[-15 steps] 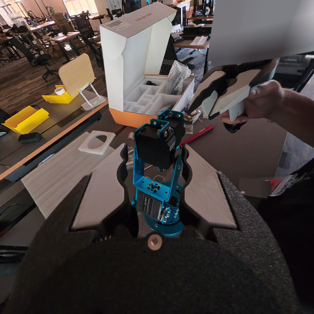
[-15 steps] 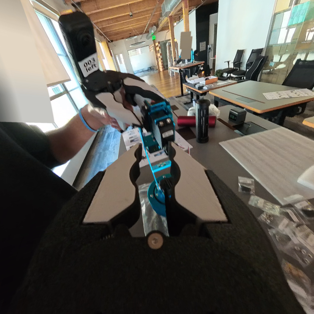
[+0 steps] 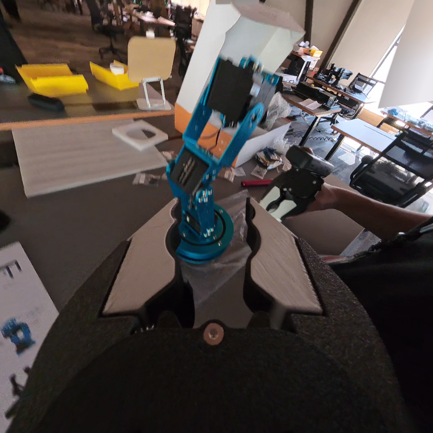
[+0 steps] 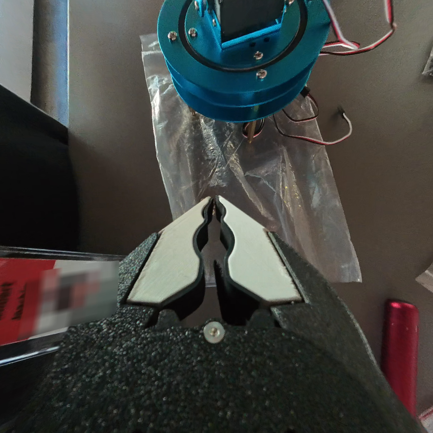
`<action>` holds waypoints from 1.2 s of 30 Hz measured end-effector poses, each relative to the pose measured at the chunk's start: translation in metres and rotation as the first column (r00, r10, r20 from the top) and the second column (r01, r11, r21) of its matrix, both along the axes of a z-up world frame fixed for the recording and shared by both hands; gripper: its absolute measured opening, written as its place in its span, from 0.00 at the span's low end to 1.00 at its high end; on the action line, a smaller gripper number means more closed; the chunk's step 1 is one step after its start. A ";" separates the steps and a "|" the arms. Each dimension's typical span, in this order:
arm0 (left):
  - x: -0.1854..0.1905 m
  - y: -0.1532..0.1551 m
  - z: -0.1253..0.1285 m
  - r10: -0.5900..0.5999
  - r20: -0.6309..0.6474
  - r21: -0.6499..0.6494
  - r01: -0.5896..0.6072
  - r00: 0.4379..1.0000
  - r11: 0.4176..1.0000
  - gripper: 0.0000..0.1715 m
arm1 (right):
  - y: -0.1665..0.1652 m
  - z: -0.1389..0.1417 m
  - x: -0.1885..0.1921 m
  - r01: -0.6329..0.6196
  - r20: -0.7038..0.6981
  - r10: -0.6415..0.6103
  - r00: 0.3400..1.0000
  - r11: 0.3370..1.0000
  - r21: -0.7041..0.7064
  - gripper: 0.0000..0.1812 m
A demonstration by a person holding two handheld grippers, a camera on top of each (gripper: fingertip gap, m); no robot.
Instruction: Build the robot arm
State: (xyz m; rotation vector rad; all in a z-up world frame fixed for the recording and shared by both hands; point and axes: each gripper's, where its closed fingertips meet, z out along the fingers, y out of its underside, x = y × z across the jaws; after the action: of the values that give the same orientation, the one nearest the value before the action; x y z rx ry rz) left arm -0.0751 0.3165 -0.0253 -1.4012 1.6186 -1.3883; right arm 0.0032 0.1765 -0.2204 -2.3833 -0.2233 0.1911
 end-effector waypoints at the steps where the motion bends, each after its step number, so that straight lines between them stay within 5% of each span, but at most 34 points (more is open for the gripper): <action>1: -0.006 0.000 -0.012 0.013 -0.029 -0.020 -0.013 1.000 1.000 0.31 | 0.002 -0.003 -0.001 -0.010 0.008 0.010 1.000 1.000 -0.011 0.00; 5: -0.025 -0.008 -0.050 0.036 -0.104 -0.070 -0.043 0.994 0.997 0.32 | 0.003 -0.021 -0.003 -0.055 0.028 0.058 0.998 0.994 -0.099 0.01; 12: -0.047 -0.060 -0.129 -0.127 -0.315 -0.372 0.001 0.941 0.928 0.34 | 0.002 -0.027 -0.005 -0.039 0.021 0.041 0.999 0.994 -0.104 0.06; 15: -0.048 -0.076 -0.144 -0.144 -0.349 -0.368 0.006 0.926 0.930 0.34 | 0.003 -0.027 -0.005 -0.040 0.025 0.043 0.999 0.992 -0.118 0.05; 23: -0.024 -0.093 -0.143 -0.115 -0.293 -0.120 0.082 0.949 0.989 0.24 | 0.001 -0.021 -0.001 0.022 -0.047 -0.025 0.999 0.998 -0.050 0.01; 27: -0.005 -0.100 -0.134 -0.096 -0.205 0.153 0.128 0.974 0.980 0.19 | 0.009 0.020 -0.009 0.094 -0.280 -0.065 0.958 0.991 0.091 0.01; 32: 0.029 -0.099 -0.117 -0.033 -0.030 0.612 0.044 0.999 0.790 0.20 | 0.026 0.080 -0.030 0.172 -0.594 -0.018 0.804 0.964 0.203 0.01; 36: 0.040 -0.109 -0.113 -0.070 0.019 0.701 0.037 0.997 0.712 0.17 | 0.035 0.094 -0.035 0.188 -0.610 -0.014 0.792 0.957 0.222 0.01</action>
State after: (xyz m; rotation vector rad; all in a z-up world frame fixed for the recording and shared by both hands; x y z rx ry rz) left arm -0.0347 0.2072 -0.1380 -0.8515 1.8837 -0.6674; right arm -0.0323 0.2112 -0.1264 -1.9327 0.1785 0.8044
